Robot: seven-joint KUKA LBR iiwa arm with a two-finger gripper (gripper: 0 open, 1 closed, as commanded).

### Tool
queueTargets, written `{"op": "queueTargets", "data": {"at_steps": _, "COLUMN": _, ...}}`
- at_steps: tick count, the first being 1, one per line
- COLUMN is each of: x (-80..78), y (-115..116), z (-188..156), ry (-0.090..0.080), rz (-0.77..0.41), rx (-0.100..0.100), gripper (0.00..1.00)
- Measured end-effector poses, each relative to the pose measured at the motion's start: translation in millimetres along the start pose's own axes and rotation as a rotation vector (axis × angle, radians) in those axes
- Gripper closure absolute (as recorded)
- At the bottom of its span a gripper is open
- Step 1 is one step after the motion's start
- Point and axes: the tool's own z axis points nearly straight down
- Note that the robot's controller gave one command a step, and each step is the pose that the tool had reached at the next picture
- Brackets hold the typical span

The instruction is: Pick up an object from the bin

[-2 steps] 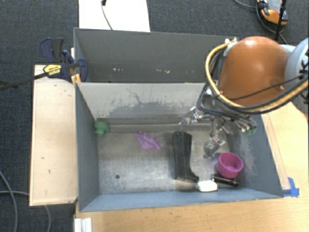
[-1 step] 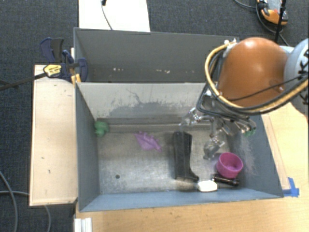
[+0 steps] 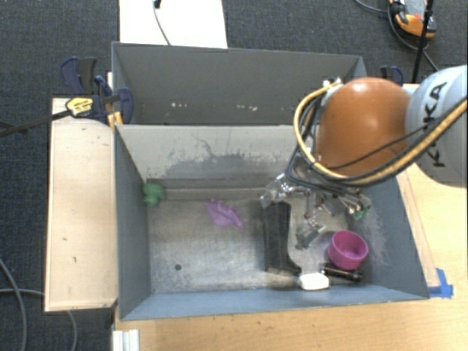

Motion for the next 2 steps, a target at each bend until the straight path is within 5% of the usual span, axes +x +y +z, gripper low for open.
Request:
{"op": "queueTargets", "data": {"at_steps": 1, "x": 2.5, "y": -4, "z": 56, "ry": 0.005, "rz": -0.067, "rx": -0.003, "gripper": 0.00}}
{"op": "queueTargets", "data": {"at_steps": 2, "x": 10.2, "y": -10, "z": 117, "ry": 0.032, "rz": 0.026, "rx": -0.002, "gripper": 1.00}}
